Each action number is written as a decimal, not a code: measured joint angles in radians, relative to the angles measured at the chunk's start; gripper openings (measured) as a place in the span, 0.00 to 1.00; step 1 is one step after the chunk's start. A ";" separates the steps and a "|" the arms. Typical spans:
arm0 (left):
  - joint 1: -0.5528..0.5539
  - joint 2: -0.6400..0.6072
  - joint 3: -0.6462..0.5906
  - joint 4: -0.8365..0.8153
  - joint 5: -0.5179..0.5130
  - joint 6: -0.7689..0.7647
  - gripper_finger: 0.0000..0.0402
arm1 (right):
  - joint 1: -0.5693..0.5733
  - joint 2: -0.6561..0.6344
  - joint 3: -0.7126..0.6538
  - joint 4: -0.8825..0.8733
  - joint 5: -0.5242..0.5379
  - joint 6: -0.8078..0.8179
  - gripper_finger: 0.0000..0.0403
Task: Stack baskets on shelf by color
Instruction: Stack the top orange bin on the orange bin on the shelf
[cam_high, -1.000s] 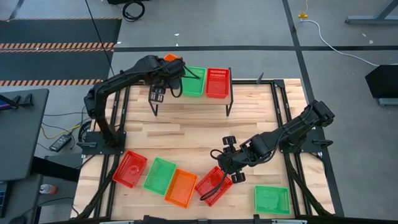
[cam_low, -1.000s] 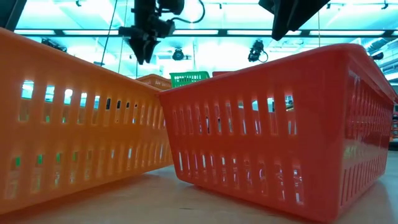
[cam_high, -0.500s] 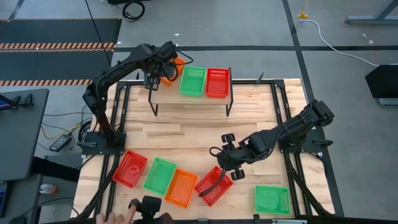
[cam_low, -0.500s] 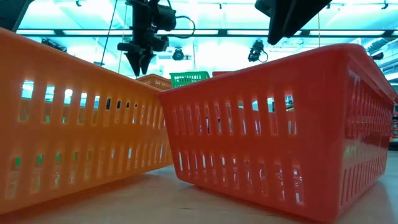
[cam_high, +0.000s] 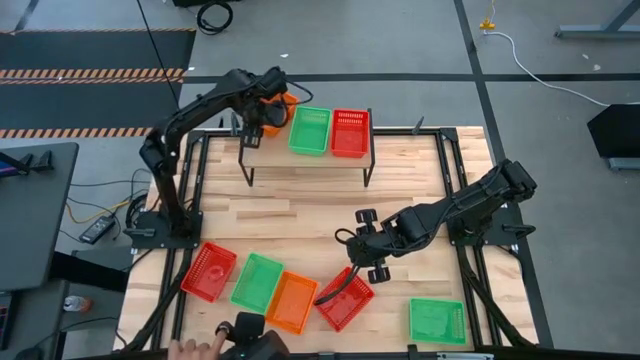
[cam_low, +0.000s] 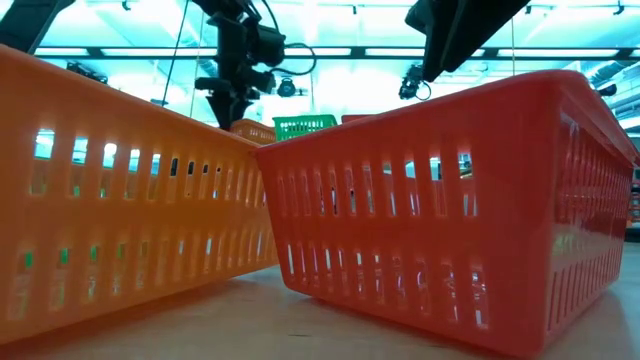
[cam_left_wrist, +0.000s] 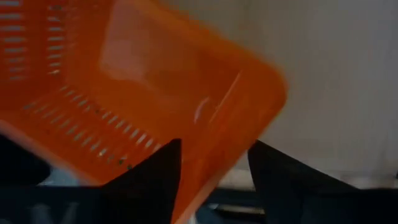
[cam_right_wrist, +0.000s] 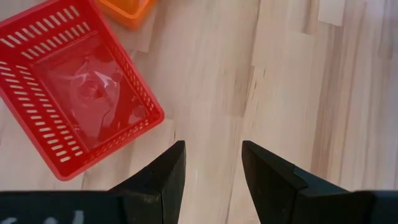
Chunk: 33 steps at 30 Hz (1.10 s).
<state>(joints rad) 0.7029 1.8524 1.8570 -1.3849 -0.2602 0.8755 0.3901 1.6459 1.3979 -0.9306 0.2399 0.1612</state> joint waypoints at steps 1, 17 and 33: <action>-0.004 0.009 0.000 -0.001 -0.001 -0.005 0.45 | 0.000 0.000 0.000 -0.003 0.000 0.000 0.41; -0.085 0.010 0.001 -0.151 -0.007 -0.326 0.12 | 0.000 0.000 0.000 -0.012 0.000 -0.011 0.41; -0.219 0.011 0.001 -0.188 -0.004 -0.495 0.10 | 0.000 0.000 0.000 -0.011 0.000 -0.034 0.41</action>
<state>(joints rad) 0.4837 1.8629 1.8576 -1.5733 -0.2646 0.3810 0.3901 1.6459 1.3979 -0.9417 0.2398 0.1276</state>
